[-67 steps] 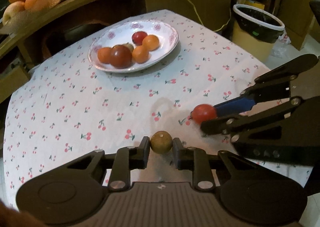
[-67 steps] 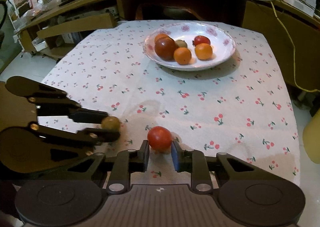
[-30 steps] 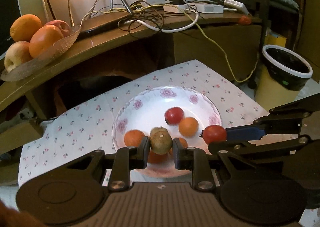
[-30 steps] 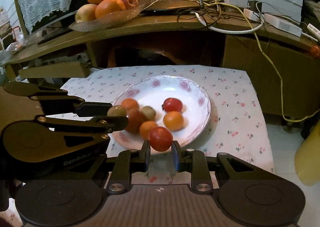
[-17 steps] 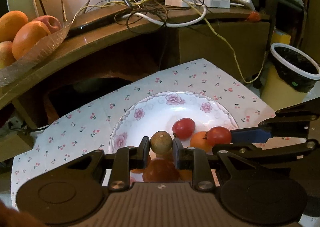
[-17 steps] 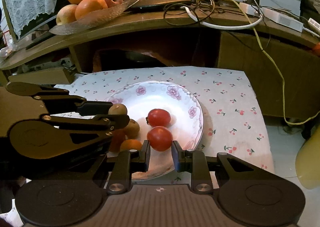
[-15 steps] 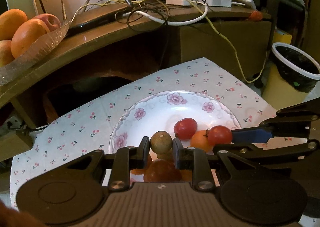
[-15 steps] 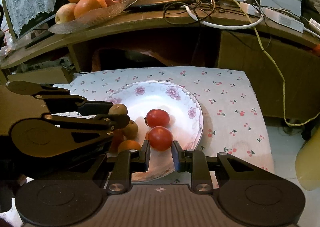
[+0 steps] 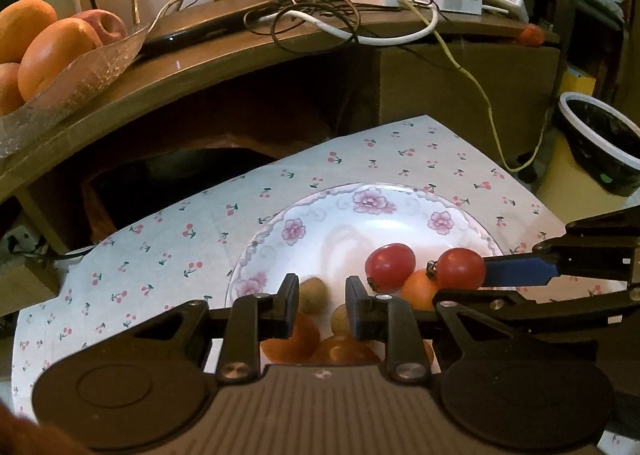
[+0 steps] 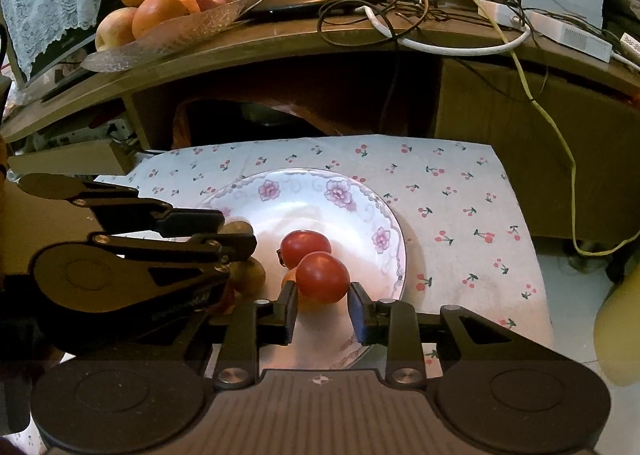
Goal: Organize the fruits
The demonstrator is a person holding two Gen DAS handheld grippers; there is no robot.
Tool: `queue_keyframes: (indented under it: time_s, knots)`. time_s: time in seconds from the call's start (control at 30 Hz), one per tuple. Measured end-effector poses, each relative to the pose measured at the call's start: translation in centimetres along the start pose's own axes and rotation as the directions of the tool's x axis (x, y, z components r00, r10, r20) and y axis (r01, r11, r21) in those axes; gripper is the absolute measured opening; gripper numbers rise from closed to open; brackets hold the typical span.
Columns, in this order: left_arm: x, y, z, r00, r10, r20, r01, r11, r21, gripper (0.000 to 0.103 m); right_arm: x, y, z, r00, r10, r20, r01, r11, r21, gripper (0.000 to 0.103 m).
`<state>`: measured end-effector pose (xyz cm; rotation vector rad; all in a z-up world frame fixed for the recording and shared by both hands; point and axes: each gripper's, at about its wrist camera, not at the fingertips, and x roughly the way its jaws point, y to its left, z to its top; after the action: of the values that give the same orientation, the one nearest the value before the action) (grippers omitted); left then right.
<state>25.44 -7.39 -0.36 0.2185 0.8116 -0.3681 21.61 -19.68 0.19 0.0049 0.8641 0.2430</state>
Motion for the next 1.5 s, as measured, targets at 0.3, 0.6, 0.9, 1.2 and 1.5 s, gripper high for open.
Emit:
queue_keyframes:
  time_s: [0.3, 0.6, 0.9, 1.2, 1.5]
  knots:
    - [-0.5, 0.2, 0.1, 1.0, 0.013, 0.007, -0.013, 1.0, -0.011, 0.036, -0.1, -0.1, 0.0, 1.0, -0.012, 0.007, 0.012, 1.0, 0.0, 0.035]
    - [-3.3, 0.8, -0.7, 0.998, 0.053, 0.031, -0.052, 0.998, -0.03, 0.042, -1.3, 0.1, 0.4, 0.999, -0.004, 0.039, 0.004, 1.0, 0.003, 0.042]
    - [-5.9, -0.3, -3.0, 0.997, 0.073, 0.03, -0.071, 0.997, -0.04, 0.048, -3.7, -0.2, -0.7, 0.998, -0.031, 0.056, 0.031, 0.999, 0.014, 0.044]
    - [-9.9, -1.4, -6.1, 0.995, 0.083, 0.049, -0.078, 0.991, -0.106, 0.07, -6.9, 0.6, -3.0, 0.998, -0.032, 0.056, 0.03, 0.999, 0.04, 0.046]
    - [-13.0, -2.1, -9.6, 0.991, 0.124, 0.042, -0.118, 0.985, -0.127, 0.079, -10.2, 2.0, -6.8, 0.998, -0.034, 0.043, 0.031, 0.997, 0.071, 0.05]
